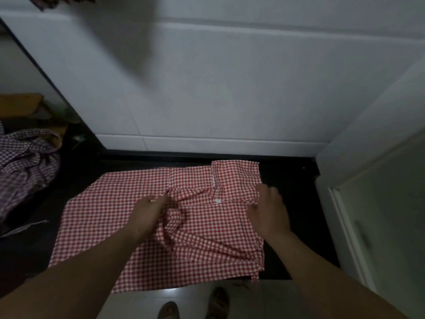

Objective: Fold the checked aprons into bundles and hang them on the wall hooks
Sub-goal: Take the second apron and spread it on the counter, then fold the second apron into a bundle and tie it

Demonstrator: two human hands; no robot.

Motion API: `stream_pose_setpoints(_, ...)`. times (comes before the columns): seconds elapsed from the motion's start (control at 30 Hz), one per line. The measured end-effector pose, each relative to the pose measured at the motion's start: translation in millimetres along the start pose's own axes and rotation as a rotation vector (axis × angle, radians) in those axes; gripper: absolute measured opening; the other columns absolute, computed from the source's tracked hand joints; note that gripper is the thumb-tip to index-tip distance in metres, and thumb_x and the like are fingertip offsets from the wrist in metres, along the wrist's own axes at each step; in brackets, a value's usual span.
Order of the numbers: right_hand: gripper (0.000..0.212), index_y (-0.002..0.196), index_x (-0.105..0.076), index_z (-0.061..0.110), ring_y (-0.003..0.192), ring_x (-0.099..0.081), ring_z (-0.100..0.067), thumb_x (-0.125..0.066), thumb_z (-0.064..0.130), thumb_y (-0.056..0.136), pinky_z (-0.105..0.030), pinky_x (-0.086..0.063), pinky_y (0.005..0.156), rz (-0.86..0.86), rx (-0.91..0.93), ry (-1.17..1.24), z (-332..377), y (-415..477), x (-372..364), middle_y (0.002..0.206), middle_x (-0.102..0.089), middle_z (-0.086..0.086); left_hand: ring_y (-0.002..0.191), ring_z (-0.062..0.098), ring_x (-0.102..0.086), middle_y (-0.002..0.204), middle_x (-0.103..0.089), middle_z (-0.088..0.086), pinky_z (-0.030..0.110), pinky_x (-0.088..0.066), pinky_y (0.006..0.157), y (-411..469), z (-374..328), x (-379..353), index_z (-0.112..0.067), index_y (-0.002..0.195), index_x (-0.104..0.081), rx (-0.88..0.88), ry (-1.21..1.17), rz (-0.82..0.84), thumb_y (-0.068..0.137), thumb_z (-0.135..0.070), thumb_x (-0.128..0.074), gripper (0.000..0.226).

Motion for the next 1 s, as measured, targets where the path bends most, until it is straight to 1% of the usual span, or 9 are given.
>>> stream_pose_setpoints(0.07,0.063,0.154,-0.034,0.028,0.129,-0.047,-0.03,-0.056,0.033,0.095,-0.048,-0.045,0.104,0.169,0.104,-0.141,0.7,10.3,-11.0,0.145,-0.044,-0.007,0.065,0.02,-0.068,0.067,-0.074,0.004,0.033,-0.052,0.066,0.4,9.6,5.4,-0.012,0.071,-0.073,-0.019,0.149,0.042,0.092,-0.036,-0.075,0.031)
stream_pose_setpoints(0.13,0.059,0.158,-0.028,0.034,0.143,-0.035,-0.026,-0.045,0.038,0.102,-0.05,-0.031,0.118,0.369,0.151,-0.255,1.3,13.5,-25.5,0.159,-0.034,-0.001,0.079,0.02,-0.067,0.09,-0.075,0.006,0.032,-0.053,0.068,-0.5,15.7,12.2,-0.011,0.099,-0.07,-0.029,0.307,-0.001,0.088,-0.036,-0.08,0.029)
stream_pose_setpoints(0.27,0.056,0.157,-0.033,0.032,0.147,-0.031,-0.021,-0.03,0.05,0.104,-0.051,-0.018,0.123,0.196,0.223,-0.24,21.4,8.4,-25.0,0.162,-0.034,0.002,0.134,0.029,-0.047,0.152,-0.045,0.013,0.048,-0.044,0.112,-14.9,-7.3,8.6,-0.019,0.151,-0.041,-0.473,0.79,-0.218,0.09,-0.051,-0.063,0.072)
stream_pose_setpoints(0.37,0.065,0.16,-0.02,0.039,0.155,-0.017,-0.025,-0.025,0.065,0.101,-0.058,-0.007,0.125,0.218,0.288,-0.215,42.8,-5.1,-37.6,0.169,-0.021,0.001,0.159,0.023,-0.011,0.173,-0.008,0.0,0.05,-0.013,0.128,-24.2,-16.6,-28.5,-0.039,0.164,-0.008,-0.718,1.015,0.058,0.098,-0.07,-0.038,0.08)
stream_pose_setpoints(0.5,0.072,0.162,0.003,0.041,0.158,0.001,-0.024,-0.025,0.067,0.101,-0.061,0.002,0.125,0.371,0.255,-0.298,31.6,-11.5,-61.0,0.173,0.002,0.004,0.156,0.018,0.022,0.172,0.021,-0.001,0.051,0.008,0.127,-1.4,25.1,-33.7,-0.044,0.158,0.022,-0.582,1.256,0.251,0.104,-0.065,-0.016,0.07)
stream_pose_setpoints(0.63,0.072,0.163,0.0,0.038,0.158,-0.001,-0.023,-0.023,0.069,0.101,-0.062,-0.001,0.124,0.417,0.269,-0.328,24.3,-3.7,-60.3,0.172,0.001,0.004,0.156,0.019,0.022,0.173,0.016,-0.001,0.049,0.009,0.128,3.8,47.8,4.1,-0.047,0.156,0.023,-0.607,1.27,0.191,0.102,-0.065,0.0,0.061)
stream_pose_setpoints(0.73,0.073,0.163,-0.009,0.038,0.158,-0.009,-0.024,-0.021,0.071,0.099,-0.062,-0.004,0.124,0.304,0.372,-0.305,42.7,-8.8,-51.0,0.172,-0.009,0.002,0.157,0.018,0.022,0.17,0.02,-0.008,0.049,0.011,0.127,-10.3,48.6,13.6,-0.047,0.159,0.019,-0.703,1.271,0.216,0.103,-0.067,-0.002,0.063)
stream_pose_setpoints(0.87,0.065,0.161,-0.013,0.042,0.157,-0.007,-0.023,-0.02,0.065,0.102,-0.059,-0.003,0.125,0.427,0.421,-0.349,57.9,-24.5,-69.0,0.172,-0.002,0.004,0.156,0.014,0.025,0.169,0.027,-0.012,0.045,0.014,0.126,-20.8,57.8,16.8,-0.052,0.154,0.026,-0.575,1.229,0.349,0.101,-0.074,-0.008,0.068)
stream_pose_setpoints(1.0,0.054,0.142,-0.052,0.025,0.135,-0.047,-0.025,-0.031,0.05,0.099,-0.049,-0.035,0.114,0.141,0.486,-0.306,100.1,-25.9,-57.3,0.151,-0.049,-0.005,0.159,0.016,-0.009,0.174,-0.006,-0.007,0.047,-0.007,0.129,-25.1,53.0,65.3,-0.05,0.162,0.0,-0.547,0.957,0.05,0.1,-0.074,-0.024,0.071)
Point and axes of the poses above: each hand's wrist, its own y-axis towards the middle knuckle, its own x-axis out of the back of the hand, z = x × y, the point moved 5 cm from there along y, towards the middle knuckle
